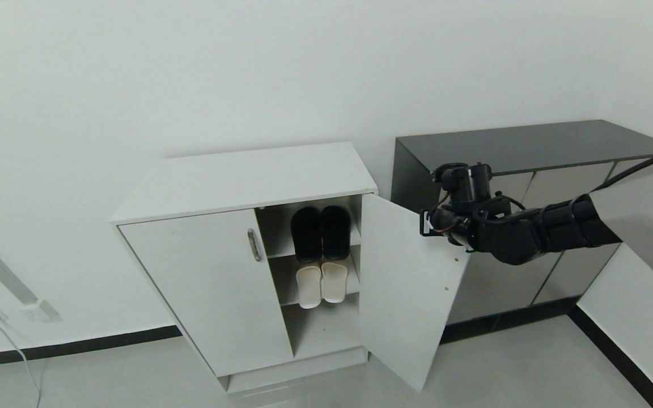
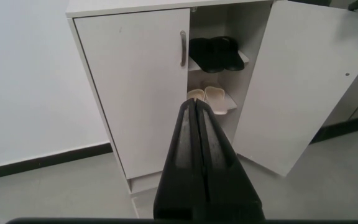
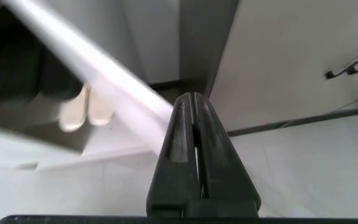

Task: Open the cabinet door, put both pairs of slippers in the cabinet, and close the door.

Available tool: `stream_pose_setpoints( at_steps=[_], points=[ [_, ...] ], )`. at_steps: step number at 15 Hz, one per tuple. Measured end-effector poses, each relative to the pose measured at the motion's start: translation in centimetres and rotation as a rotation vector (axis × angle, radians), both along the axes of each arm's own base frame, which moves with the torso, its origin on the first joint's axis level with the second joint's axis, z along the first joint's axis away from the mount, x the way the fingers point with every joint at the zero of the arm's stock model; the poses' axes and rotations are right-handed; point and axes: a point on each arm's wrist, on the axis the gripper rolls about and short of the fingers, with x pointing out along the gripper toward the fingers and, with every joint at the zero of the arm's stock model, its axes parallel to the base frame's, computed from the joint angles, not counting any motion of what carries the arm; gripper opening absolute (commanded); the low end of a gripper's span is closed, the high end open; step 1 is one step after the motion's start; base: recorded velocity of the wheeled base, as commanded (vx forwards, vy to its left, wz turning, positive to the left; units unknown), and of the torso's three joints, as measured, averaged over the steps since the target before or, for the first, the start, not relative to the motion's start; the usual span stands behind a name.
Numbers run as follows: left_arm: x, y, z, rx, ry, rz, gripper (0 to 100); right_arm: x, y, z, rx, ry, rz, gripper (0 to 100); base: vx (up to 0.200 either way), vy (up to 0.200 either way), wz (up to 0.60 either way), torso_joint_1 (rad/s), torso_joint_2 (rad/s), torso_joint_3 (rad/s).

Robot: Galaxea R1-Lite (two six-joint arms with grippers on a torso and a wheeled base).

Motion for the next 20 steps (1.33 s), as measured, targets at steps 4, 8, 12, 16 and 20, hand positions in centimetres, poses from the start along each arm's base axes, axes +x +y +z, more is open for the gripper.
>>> stream_pose_setpoints(
  at_steps=[4, 8, 12, 16, 20],
  points=[
    [0.0, 0.0, 0.0, -0.001, 0.000, -0.001, 0, -3.9, 2.7, 1.3, 0.034, 0.005, 0.087, 0, 0.000, 0.000, 0.00, 0.000, 0.00, 0.000],
    [0.0, 0.0, 0.0, -0.001, 0.000, 0.000, 0, -5.4, 2.8, 2.0, 0.047, -0.039, 0.120, 0, 0.000, 0.000, 0.00, 0.000, 0.00, 0.000],
    [0.0, 0.0, 0.0, -0.001, 0.000, 0.000, 0, -7.5, 3.6, 1.4, 0.019, -0.084, 0.187, 0, 0.000, 0.000, 0.15, 0.001, 0.00, 0.001],
    [0.0, 0.0, 0.0, -0.001, 0.000, 0.000, 0, -8.4, 3.9, 1.0, -0.003, -0.074, 0.213, 0, 0.000, 0.000, 0.60, -0.002, 0.00, -0.002],
    [0.0, 0.0, 0.0, -0.001, 0.000, 0.002, 0, -9.0, 3.7, 1.0, 0.010, -0.073, 0.251, 0, 0.000, 0.000, 0.15, 0.001, 0.00, 0.002]
  ],
)
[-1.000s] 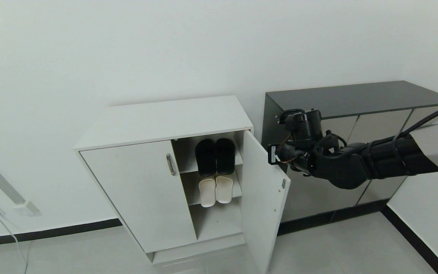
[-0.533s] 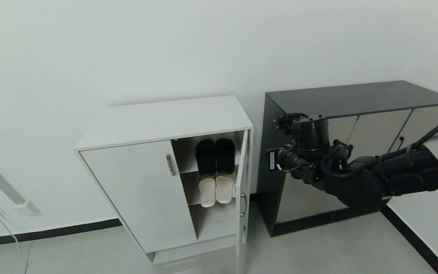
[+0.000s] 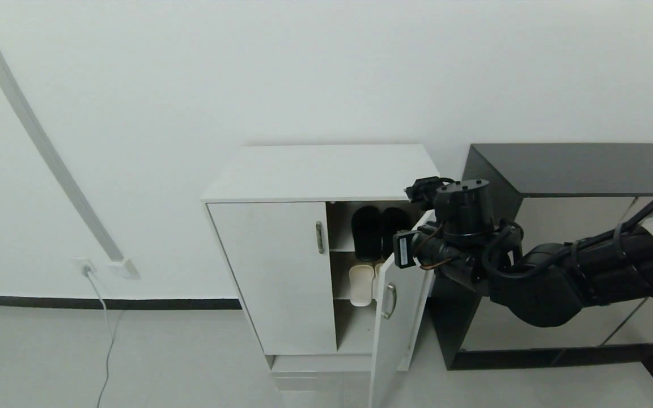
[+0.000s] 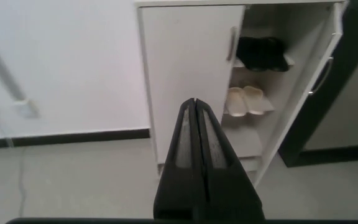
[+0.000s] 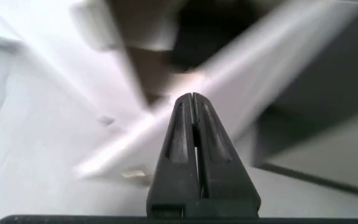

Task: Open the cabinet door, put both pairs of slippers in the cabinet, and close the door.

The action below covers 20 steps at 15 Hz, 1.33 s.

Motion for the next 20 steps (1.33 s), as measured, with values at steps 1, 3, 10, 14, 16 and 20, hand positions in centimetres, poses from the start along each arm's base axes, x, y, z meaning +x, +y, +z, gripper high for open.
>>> stream_pose_setpoints(
  at_steps=[1, 3, 10, 14, 16, 20],
  points=[
    [0.0, 0.0, 0.0, 0.000, 0.000, -0.002, 0, -0.1, 0.0, 0.0, 0.004, -0.006, 0.001, 0, 0.000, 0.000, 0.00, 0.000, 0.00, 0.000],
    [0.0, 0.0, 0.0, 0.000, 0.000, -0.001, 0, -0.2, -0.3, -0.1, -0.003, -0.015, -0.004, 0, 0.000, 0.000, 0.00, 0.000, 0.00, 0.000],
    [0.0, 0.0, 0.0, 0.000, 0.000, -0.002, 0, -2.6, -2.0, -2.7, -0.079, 0.064, 0.019, 0, 0.029, 0.000, 0.00, 0.001, 0.00, 0.000],
    [0.0, 0.0, 0.0, 0.000, -0.001, -0.002, 0, -4.2, -3.0, -4.8, -0.097, 0.099, 0.043, 0, 0.150, 0.000, 0.00, -0.003, 0.00, 0.003],
    [0.0, 0.0, 0.0, 0.000, 0.000, -0.003, 0, -4.3, -3.1, -5.1, -0.103, 0.108, 0.044, 0, 0.000, 0.000, 0.00, 0.000, 0.00, 0.000],
    [0.0, 0.0, 0.0, 0.000, 0.000, -0.001, 0, -4.1, -2.6, -5.7, -0.096, 0.100, 0.054, 0, 0.000, 0.000, 0.00, 0.000, 0.00, 0.000]
  ],
)
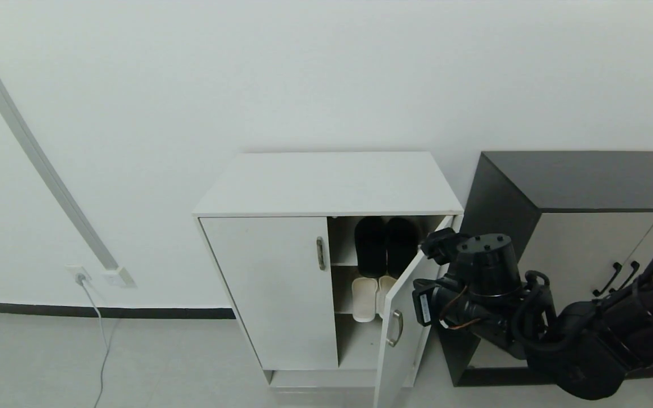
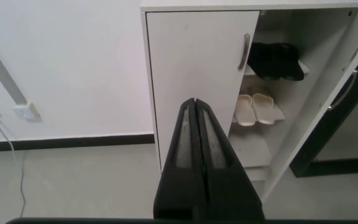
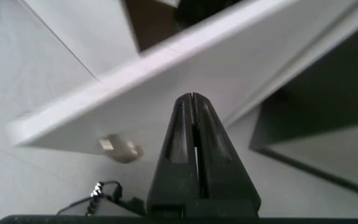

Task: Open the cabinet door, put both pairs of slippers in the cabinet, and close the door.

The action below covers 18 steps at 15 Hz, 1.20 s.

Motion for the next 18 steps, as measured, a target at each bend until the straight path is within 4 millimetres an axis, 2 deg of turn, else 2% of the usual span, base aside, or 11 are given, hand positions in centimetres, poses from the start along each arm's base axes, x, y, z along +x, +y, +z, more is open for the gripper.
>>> stream_pose_setpoints(
  at_steps=[6, 10, 18],
  points=[
    [0.0, 0.0, 0.0, -0.008, 0.000, 0.012, 0, 1.9, 1.5, -1.5, 0.008, -0.010, -0.001, 0, 0.000, 0.000, 0.00, 0.000, 0.00, 0.000],
    [0.0, 0.0, 0.0, -0.009, 0.000, 0.014, 0, 4.2, 3.0, -2.7, 0.036, -0.046, -0.011, 0, 0.000, 0.000, 0.00, 0.000, 0.00, 0.000],
    [0.0, 0.0, 0.0, -0.007, 0.000, 0.013, 0, 8.5, 3.7, -4.8, 0.049, -0.066, -0.057, 0, 0.000, 0.000, 0.00, 0.000, 0.00, 0.000]
  ],
)
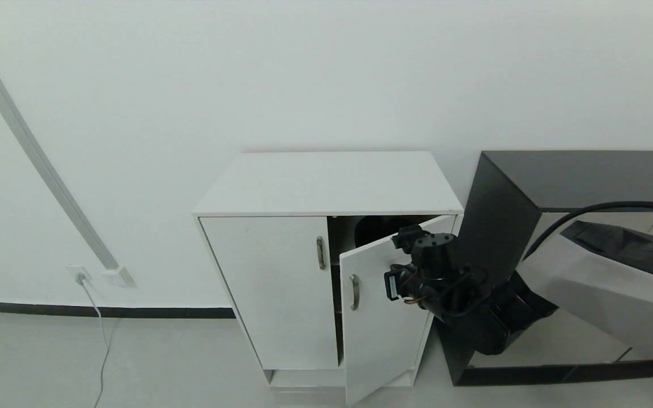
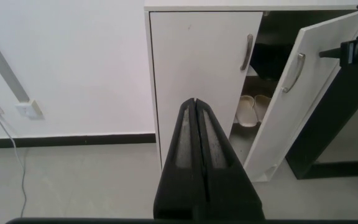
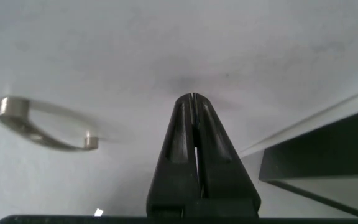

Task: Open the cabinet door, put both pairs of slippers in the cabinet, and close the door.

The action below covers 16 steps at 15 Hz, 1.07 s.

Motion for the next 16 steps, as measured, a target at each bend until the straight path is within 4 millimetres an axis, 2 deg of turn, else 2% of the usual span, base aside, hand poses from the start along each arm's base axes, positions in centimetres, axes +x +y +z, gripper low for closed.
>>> stream_pose_setpoints(
  at_steps=[9, 16],
  points=[
    [0.0, 0.0, 0.0, 0.000, 0.000, 0.000, 0, 3.5, 0.3, -1.3, 0.023, -0.034, -0.040, 0, 0.000, 0.000, 0.00, 0.000, 0.00, 0.000],
    [0.0, 0.0, 0.0, 0.000, 0.000, 0.000, 0, 5.4, -0.1, -1.5, 0.036, -0.058, -0.069, 0, 0.000, 0.000, 0.00, 0.000, 0.00, 0.000]
  ],
)
